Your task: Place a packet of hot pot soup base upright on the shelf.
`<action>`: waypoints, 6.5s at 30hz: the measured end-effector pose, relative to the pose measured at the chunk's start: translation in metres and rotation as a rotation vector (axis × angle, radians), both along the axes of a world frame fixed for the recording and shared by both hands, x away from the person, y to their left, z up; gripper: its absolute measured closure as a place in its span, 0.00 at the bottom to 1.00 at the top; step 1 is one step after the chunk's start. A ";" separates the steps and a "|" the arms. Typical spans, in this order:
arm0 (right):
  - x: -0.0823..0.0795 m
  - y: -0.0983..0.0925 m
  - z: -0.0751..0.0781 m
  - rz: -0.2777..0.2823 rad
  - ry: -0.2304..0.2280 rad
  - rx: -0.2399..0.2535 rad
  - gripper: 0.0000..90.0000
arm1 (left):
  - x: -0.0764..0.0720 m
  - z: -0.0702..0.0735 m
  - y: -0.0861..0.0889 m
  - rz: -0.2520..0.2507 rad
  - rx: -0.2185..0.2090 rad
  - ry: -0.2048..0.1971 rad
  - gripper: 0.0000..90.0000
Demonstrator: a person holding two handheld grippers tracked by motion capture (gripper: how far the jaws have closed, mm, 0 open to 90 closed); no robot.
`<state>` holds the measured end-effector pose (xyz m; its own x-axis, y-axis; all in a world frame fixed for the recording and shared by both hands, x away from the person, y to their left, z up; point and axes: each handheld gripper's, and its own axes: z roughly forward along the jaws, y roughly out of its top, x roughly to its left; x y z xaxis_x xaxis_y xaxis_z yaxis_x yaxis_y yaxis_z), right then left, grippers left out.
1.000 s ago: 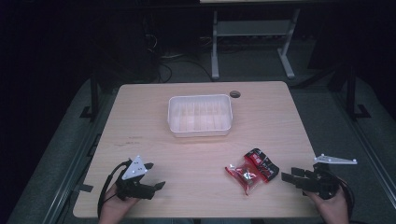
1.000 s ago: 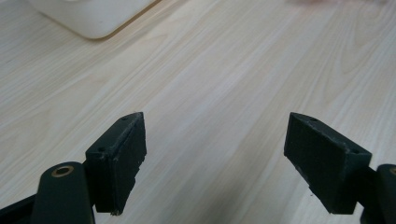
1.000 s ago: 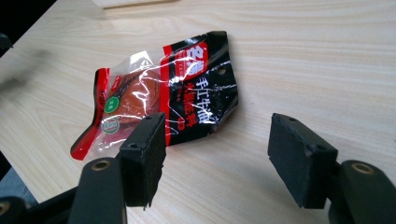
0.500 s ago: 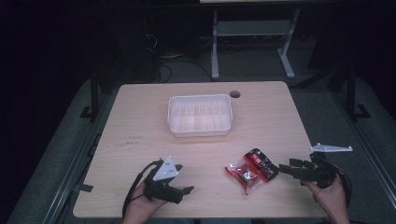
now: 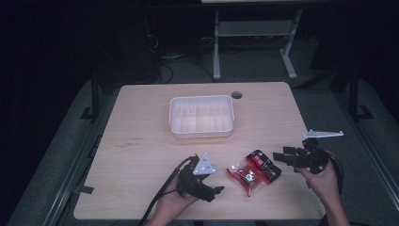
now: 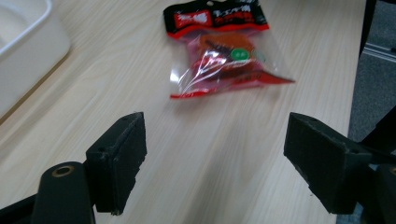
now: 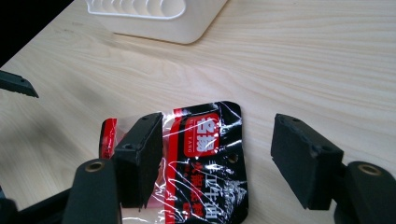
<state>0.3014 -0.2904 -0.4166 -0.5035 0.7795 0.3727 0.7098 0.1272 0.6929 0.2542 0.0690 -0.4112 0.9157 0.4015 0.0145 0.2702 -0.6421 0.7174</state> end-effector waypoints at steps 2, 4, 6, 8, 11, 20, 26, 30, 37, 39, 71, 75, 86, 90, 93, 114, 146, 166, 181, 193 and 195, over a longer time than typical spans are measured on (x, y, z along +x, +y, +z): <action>0.002 0.001 0.000 -0.001 0.002 0.003 0.37 | 0.001 0.000 -0.009 -0.003 0.005 -0.003 0.23; 0.004 0.000 -0.001 0.002 0.004 0.004 0.37 | 0.001 0.001 -0.013 -0.004 0.005 -0.002 0.23; 0.006 0.001 -0.002 0.004 0.007 0.004 0.37 | 0.000 0.000 -0.023 -0.013 0.024 -0.017 0.23; 0.009 0.003 -0.003 0.017 0.020 0.014 0.37 | -0.001 0.000 -0.035 -0.021 0.060 -0.035 0.24; 0.009 0.004 -0.006 0.022 0.046 0.015 0.37 | 0.000 -0.005 -0.059 -0.038 0.132 -0.058 0.25; 0.007 0.006 -0.016 0.025 0.085 0.031 0.36 | 0.012 -0.022 -0.102 -0.057 0.207 -0.034 0.25; 0.009 0.007 -0.024 0.022 0.110 0.010 0.37 | 0.018 -0.030 -0.107 -0.037 0.227 -0.010 0.25; 0.011 0.005 -0.029 0.020 0.126 0.029 0.38 | 0.020 -0.033 -0.109 -0.046 0.232 0.007 0.25; 0.013 0.005 -0.034 0.026 0.145 0.016 0.39 | 0.026 -0.035 -0.107 -0.053 0.229 0.066 0.20; 0.014 0.005 -0.036 0.028 0.154 0.005 0.40 | 0.029 -0.035 -0.105 -0.064 0.235 0.082 0.20; 0.018 0.010 -0.057 0.115 0.322 0.167 0.71 | 0.031 -0.038 -0.105 -0.117 0.291 0.083 0.23; 0.017 0.010 -0.053 0.099 0.319 0.184 0.87 | 0.029 -0.040 -0.103 -0.125 0.286 0.060 0.23; 0.003 0.012 -0.037 0.088 0.275 0.177 0.99 | 0.026 -0.026 -0.084 -0.111 0.173 0.016 0.22; -0.003 0.014 -0.027 0.089 0.242 0.181 0.99 | 0.022 -0.016 -0.070 -0.103 0.148 -0.028 0.22; -0.007 0.016 -0.019 0.084 0.212 0.185 0.99 | 0.020 -0.013 -0.056 -0.079 0.121 -0.047 0.21; -0.023 0.049 0.049 0.105 0.057 0.161 1.00 | -0.005 -0.008 0.035 -0.052 0.092 -0.058 0.24; 0.050 0.123 0.120 0.035 0.041 0.145 0.99 | -0.005 -0.013 0.131 0.155 0.007 -0.064 0.22; 0.121 0.169 0.130 -0.112 0.053 0.046 0.99 | -0.004 -0.014 0.137 0.172 0.005 -0.073 0.22; 0.153 0.184 0.116 -0.217 0.082 0.060 0.99 | -0.005 -0.011 0.142 0.186 -0.004 -0.084 0.22; 0.164 0.194 0.107 -0.245 0.098 0.049 0.99 | -0.004 -0.012 0.142 0.189 -0.004 -0.081 0.22; 0.165 0.196 0.106 -0.246 0.101 0.045 0.99 | -0.004 -0.012 0.143 0.191 -0.002 -0.084 0.22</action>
<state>0.4662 -0.0947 -0.3110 -0.2597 0.8555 0.4480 0.7813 -0.0866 0.6182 0.2499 0.2120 -0.4231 0.8185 0.5679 0.0869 0.3259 -0.5835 0.7438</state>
